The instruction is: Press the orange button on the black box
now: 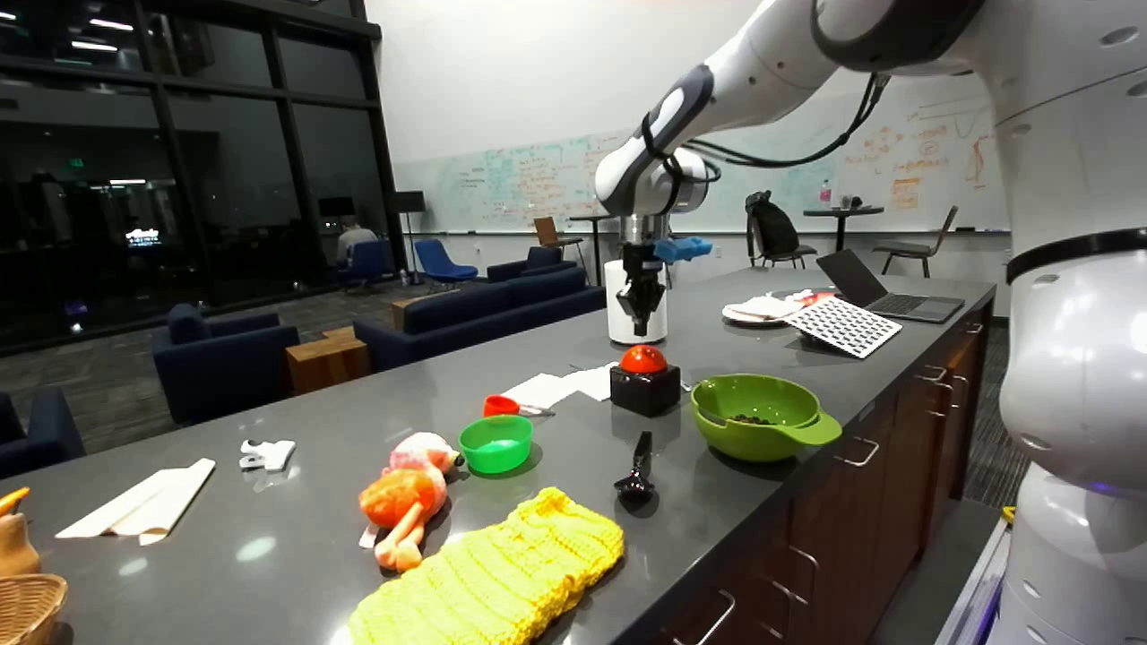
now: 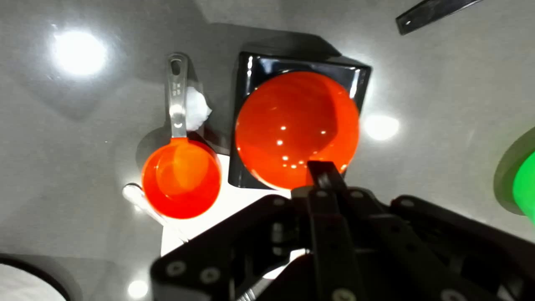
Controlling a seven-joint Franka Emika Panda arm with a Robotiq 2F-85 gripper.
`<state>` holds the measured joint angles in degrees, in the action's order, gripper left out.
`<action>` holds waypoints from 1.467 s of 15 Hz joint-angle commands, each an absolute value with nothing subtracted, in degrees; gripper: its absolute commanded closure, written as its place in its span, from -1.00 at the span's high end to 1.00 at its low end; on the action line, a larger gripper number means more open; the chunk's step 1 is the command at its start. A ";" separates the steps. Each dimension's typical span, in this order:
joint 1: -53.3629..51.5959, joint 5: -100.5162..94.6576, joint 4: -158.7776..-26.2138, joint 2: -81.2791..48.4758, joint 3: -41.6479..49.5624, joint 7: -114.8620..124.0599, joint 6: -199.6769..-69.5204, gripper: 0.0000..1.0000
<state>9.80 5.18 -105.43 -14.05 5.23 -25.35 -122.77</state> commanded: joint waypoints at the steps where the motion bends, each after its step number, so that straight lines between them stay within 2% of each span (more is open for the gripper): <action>1: 8.07 2.74 -111.93 -1.85 4.49 -22.02 -117.55 -1.00; 8: 4.96 2.53 -115.40 11.74 4.28 -16.11 -109.25 -1.00; 9: 4.58 2.97 -116.82 13.06 4.24 -15.48 -109.27 -0.48; 10: 4.25 3.08 -118.55 14.08 4.18 -14.97 -110.32 -0.46; 12: 3.32 3.37 -123.02 15.80 3.79 -14.01 -113.33 -0.26; 20: -0.73 -3.55 -139.40 19.85 -1.71 -10.45 -125.74 0.84; 22: -1.12 -8.37 -141.96 20.62 -4.24 -5.87 -128.59 1.00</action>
<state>-0.44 -2.51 -136.70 16.71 -1.37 -11.51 -124.51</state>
